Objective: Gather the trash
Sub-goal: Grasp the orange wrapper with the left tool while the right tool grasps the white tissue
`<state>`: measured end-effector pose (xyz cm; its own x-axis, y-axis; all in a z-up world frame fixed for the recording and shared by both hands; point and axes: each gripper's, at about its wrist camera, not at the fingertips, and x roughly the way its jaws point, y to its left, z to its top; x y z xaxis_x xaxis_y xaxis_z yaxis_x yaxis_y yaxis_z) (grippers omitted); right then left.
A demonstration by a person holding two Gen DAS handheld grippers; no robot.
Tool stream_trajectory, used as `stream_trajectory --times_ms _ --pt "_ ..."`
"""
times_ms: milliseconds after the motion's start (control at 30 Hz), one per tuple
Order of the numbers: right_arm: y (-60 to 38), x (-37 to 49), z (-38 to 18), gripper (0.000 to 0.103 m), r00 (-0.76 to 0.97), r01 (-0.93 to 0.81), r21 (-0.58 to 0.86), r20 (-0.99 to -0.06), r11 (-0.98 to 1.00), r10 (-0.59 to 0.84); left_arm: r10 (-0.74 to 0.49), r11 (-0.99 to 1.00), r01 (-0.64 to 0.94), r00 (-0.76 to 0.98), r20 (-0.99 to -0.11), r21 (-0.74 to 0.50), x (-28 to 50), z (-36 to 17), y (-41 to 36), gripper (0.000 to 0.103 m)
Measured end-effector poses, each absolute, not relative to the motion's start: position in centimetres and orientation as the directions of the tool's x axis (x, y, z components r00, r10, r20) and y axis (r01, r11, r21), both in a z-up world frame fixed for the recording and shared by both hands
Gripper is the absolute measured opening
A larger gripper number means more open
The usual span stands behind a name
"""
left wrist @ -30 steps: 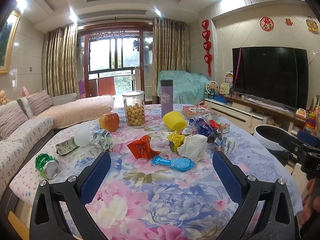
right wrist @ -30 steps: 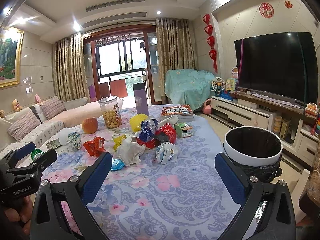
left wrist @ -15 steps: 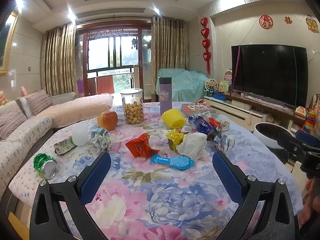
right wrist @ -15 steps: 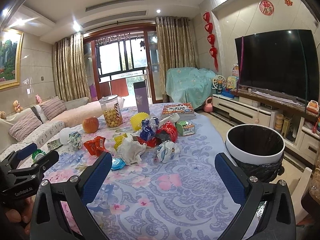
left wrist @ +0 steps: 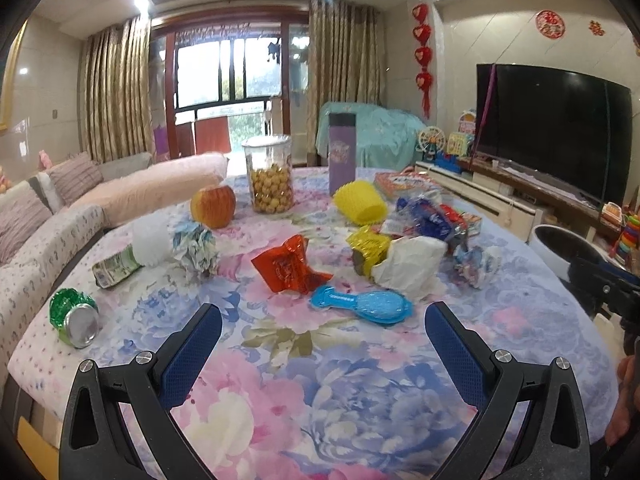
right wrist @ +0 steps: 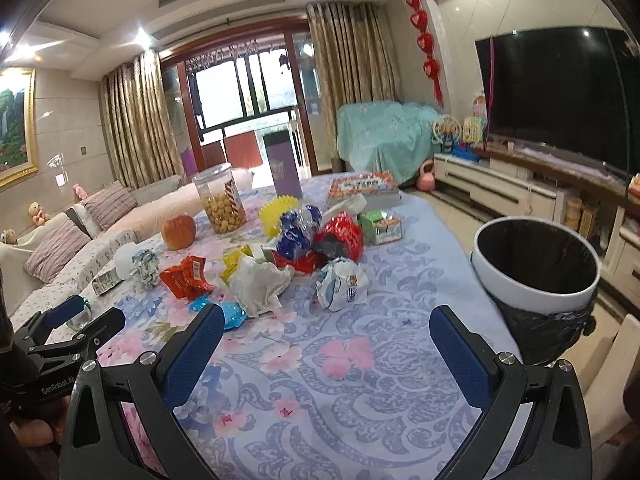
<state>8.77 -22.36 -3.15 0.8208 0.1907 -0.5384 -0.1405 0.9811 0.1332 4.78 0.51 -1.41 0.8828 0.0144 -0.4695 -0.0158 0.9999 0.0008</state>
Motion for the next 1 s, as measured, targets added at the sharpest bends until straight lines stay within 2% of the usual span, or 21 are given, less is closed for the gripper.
stream_trajectory --times_ms 467,633,767,867,1000 --pt "-19.8 14.5 -6.1 0.102 0.720 -0.208 0.241 -0.618 0.948 0.315 0.056 0.998 -0.068 0.815 -0.577 0.000 12.8 -2.8 3.0 0.102" --pt "-17.8 16.6 -6.8 0.092 0.684 -0.241 0.261 -0.638 0.935 0.354 0.026 0.997 -0.062 0.791 -0.611 -0.037 16.0 -3.2 4.5 0.102" --pt "-16.6 18.8 -7.7 0.078 0.649 -0.244 0.288 -0.661 0.926 0.376 0.028 0.998 -0.057 0.770 -0.638 -0.024 18.5 -3.7 4.9 0.102" --pt "-16.0 20.0 -8.4 0.076 0.623 -0.250 0.306 -0.676 0.919 0.394 0.014 0.997 -0.063 0.766 -0.642 -0.054 19.8 -3.8 6.0 0.102" --pt "-15.5 21.1 -9.5 0.067 0.589 -0.251 0.327 -0.695 0.911 0.412 -0.041 0.993 -0.043 0.743 -0.668 -0.109 21.7 -4.5 6.7 0.102"
